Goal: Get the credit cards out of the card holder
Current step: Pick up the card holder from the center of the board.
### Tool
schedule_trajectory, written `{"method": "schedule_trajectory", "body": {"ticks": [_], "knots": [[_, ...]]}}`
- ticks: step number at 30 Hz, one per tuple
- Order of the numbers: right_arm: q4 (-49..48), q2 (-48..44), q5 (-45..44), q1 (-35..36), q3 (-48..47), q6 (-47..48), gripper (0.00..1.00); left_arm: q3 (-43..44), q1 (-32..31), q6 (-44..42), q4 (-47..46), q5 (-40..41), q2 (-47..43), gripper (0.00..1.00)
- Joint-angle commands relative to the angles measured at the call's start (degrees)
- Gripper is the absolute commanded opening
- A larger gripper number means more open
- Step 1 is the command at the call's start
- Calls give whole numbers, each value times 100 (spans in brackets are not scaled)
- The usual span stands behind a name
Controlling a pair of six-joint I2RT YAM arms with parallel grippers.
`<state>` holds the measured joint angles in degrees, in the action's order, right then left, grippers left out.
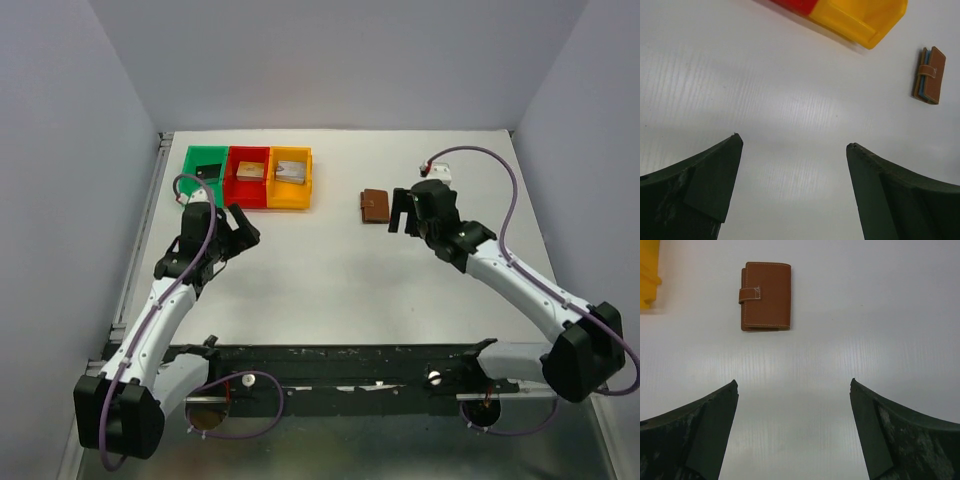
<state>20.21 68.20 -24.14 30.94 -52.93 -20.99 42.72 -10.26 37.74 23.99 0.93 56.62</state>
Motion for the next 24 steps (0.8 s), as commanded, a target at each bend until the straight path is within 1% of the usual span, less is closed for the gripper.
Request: {"method": "schedule_trajectory", "body": {"ticks": [1,3,4,5,7,11,14,17,20,24], "knots": [[291,833,233,0,-656,-142,100,-421,-63,40,-630,-742,-449,97],[177,1237,444,-44,-824,-238,100,-693,-125,154,-982,-962,-616,94],[116,1457,724,-175,-920,-334,100,-817,-160,216,-1097,-1033,-695,92],[89,1676,935,-254,-1017,-431,99,-914,-186,260,-1159,-1103,-740,90],[36,2054,1148,-316,-1228,-459,95,-1046,-283,331,-1168,-1104,-801,89],[88,2784,1026,-325,-1816,-213,91,-1204,-406,410,-1037,-1042,-977,88],[264,3346,832,-334,-2291,-19,84,-1318,-477,436,-1098,-1025,-1135,87],[326,3682,832,-343,-2625,25,79,-1406,-512,454,-1098,-954,-1285,87],[439,4059,937,-360,-2941,25,79,-1468,-529,489,-1072,-893,-1373,87],[756,4473,1052,-448,-3417,-124,86,-1503,-538,515,-1036,-901,-1321,87]]}}
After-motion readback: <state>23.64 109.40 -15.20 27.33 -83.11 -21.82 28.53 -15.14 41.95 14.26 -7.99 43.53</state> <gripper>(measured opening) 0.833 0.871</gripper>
